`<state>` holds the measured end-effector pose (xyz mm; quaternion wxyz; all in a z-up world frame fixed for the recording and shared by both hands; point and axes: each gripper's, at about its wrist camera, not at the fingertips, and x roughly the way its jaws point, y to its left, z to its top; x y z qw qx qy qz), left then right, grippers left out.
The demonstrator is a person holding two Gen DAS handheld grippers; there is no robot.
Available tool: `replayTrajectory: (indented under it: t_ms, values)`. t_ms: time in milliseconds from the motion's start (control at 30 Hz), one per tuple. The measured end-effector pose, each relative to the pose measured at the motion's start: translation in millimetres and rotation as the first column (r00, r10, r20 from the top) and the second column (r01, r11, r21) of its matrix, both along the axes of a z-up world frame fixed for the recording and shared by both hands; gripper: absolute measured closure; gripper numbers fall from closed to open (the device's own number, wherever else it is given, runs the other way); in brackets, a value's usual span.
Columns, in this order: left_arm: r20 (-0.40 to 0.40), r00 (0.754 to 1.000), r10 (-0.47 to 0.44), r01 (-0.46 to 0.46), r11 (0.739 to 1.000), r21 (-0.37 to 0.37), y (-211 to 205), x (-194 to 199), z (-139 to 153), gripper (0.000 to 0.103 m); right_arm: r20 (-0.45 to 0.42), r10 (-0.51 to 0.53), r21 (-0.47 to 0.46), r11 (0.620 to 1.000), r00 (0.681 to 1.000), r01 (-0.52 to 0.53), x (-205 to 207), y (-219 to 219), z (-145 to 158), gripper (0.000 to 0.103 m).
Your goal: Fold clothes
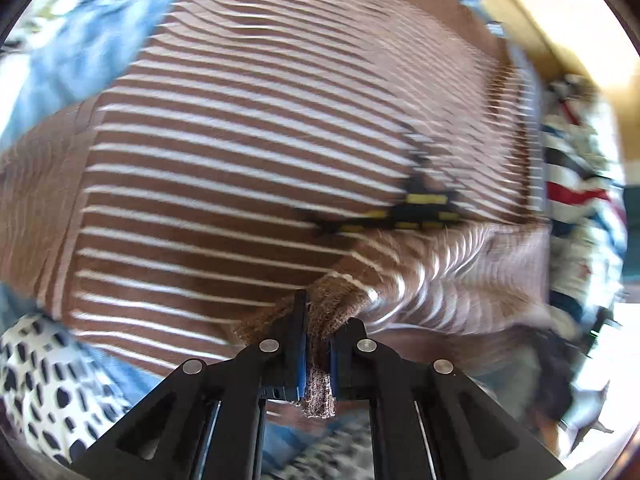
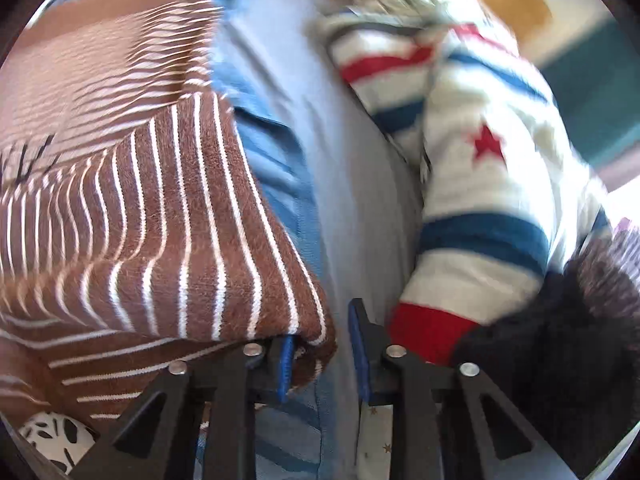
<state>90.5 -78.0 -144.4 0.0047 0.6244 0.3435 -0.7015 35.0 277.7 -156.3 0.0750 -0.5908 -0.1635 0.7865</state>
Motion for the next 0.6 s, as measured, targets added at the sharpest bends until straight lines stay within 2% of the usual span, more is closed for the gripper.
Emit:
replayTrajectory:
  t_ms: [33,67,100,133,167,233,267,333,433,500,533,600]
  values:
    - [-0.002,1.000,-0.020,0.020,0.999,0.045,-0.6,-4.3,0.1,0.095,0.007,-0.025,-0.034,0.999,1.000,0.025,-8.2,8.1,-0.9,0.074]
    - [0.003,1.000,-0.031,0.031,0.996,0.081,2.2,-7.8,1.8,0.095,0.021,-0.027,-0.038,0.999,0.999,0.028,-30.9,12.7,-4.3,0.064]
    - [0.025,0.999,-0.036,0.033,0.992,0.118,0.2,-12.5,-3.2,0.095,0.045,-0.027,-0.019,0.999,0.999,0.028,-34.5,12.5,-10.4,0.053]
    - [0.063,0.998,-0.023,0.013,0.987,0.158,-6.1,-15.4,-12.8,0.095,0.066,-0.029,0.003,1.000,0.997,0.029,-36.9,11.1,-14.0,0.048]
    - [0.107,0.994,0.005,-0.022,0.986,0.163,-15.4,-4.0,-20.4,0.095,0.085,-0.024,0.020,1.000,0.996,0.022,-36.1,8.9,-16.3,0.042]
    - [0.151,0.988,0.016,-0.032,0.994,0.103,-23.6,4.4,-21.5,0.095,0.103,0.010,0.070,0.997,0.995,-0.017,-27.1,0.8,-12.1,0.038]
    - [0.147,0.989,0.014,-0.029,0.995,0.096,-24.1,6.8,-19.6,0.095,0.101,0.027,0.096,0.995,0.995,-0.037,-21.3,-3.5,-7.8,0.032]
    - [0.129,0.992,-0.010,-0.008,0.991,0.134,-17.1,8.5,-18.1,0.095,0.075,0.073,0.103,0.991,0.995,-0.081,-9.3,-13.1,5.5,0.030]
    - [0.112,0.993,-0.025,0.000,0.975,0.221,-7.0,9.0,-19.4,0.095,0.024,0.164,0.021,0.986,0.986,-0.164,9.1,-39.8,30.4,0.030]
    - [0.086,0.996,-0.035,0.004,0.943,0.332,-2.1,14.0,-14.2,0.095,-0.022,0.195,-0.020,0.981,0.981,-0.195,13.0,-56.3,47.2,0.030]
    - [0.067,0.997,-0.044,0.013,0.917,0.399,-1.5,13.5,-10.0,0.095,-0.045,0.192,-0.033,0.981,0.980,-0.194,7.8,-69.8,51.5,0.030]
    - [-0.005,0.998,-0.068,0.060,0.840,0.539,0.4,18.8,2.5,0.095,-0.083,0.174,-0.059,0.982,0.981,-0.180,-1.1,-85.5,60.5,0.027]
